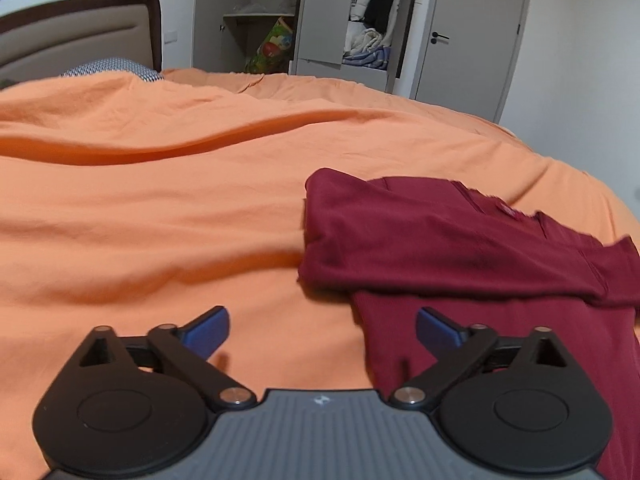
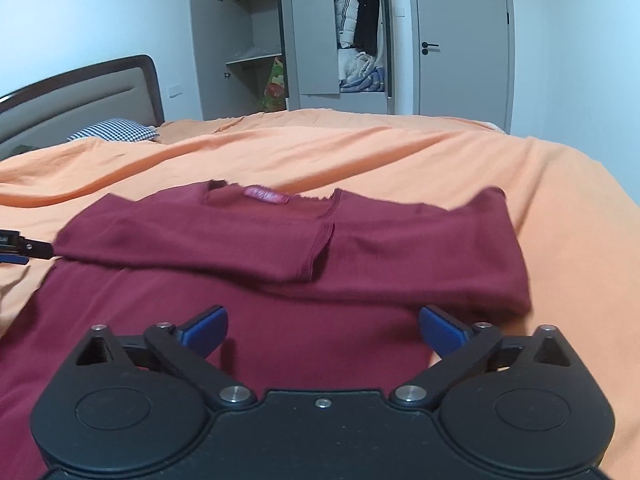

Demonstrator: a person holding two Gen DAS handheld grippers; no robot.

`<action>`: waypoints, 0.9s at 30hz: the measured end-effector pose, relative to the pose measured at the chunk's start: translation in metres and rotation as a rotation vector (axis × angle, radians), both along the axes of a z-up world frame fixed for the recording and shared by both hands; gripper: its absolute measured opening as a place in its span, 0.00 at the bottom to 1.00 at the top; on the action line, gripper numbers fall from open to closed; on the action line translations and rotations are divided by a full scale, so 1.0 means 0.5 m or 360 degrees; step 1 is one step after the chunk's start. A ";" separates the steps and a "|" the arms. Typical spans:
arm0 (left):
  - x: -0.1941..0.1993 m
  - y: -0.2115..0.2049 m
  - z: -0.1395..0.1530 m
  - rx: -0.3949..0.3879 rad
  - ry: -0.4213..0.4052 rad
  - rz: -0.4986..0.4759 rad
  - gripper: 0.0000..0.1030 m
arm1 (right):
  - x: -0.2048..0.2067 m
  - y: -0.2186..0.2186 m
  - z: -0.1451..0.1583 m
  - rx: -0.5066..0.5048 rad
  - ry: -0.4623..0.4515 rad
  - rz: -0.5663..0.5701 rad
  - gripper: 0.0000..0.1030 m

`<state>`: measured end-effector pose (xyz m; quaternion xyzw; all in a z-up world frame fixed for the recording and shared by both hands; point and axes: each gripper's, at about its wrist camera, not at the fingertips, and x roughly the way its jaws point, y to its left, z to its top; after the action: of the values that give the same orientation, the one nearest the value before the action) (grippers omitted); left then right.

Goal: Fold small clothes
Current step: 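Withdraw the open left tool from the folded shirt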

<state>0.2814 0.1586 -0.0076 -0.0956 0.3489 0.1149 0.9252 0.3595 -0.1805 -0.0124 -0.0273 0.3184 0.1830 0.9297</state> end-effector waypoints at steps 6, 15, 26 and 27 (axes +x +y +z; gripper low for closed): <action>-0.083 -0.057 0.029 0.0055 -0.0027 -0.0050 0.99 | -0.119 -0.037 0.025 -0.0016 -0.0012 -0.0005 0.99; -0.193 -0.133 0.061 0.0129 -0.0069 -0.0167 1.00 | -0.270 -0.025 0.051 -0.0077 -0.0097 0.0029 0.99; -0.288 -0.159 0.025 0.0115 -0.0023 -0.0149 1.00 | -0.418 -0.006 0.059 -0.0076 -0.0143 0.0132 0.99; -0.292 -0.160 0.022 0.0113 -0.0015 -0.0148 1.00 | -0.431 -0.005 0.057 -0.0085 -0.0150 0.0142 0.99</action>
<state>0.1352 0.0787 0.0035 -0.0470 0.3443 0.0837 0.9339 0.1439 -0.1830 0.0161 -0.0749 0.2775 0.2141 0.9336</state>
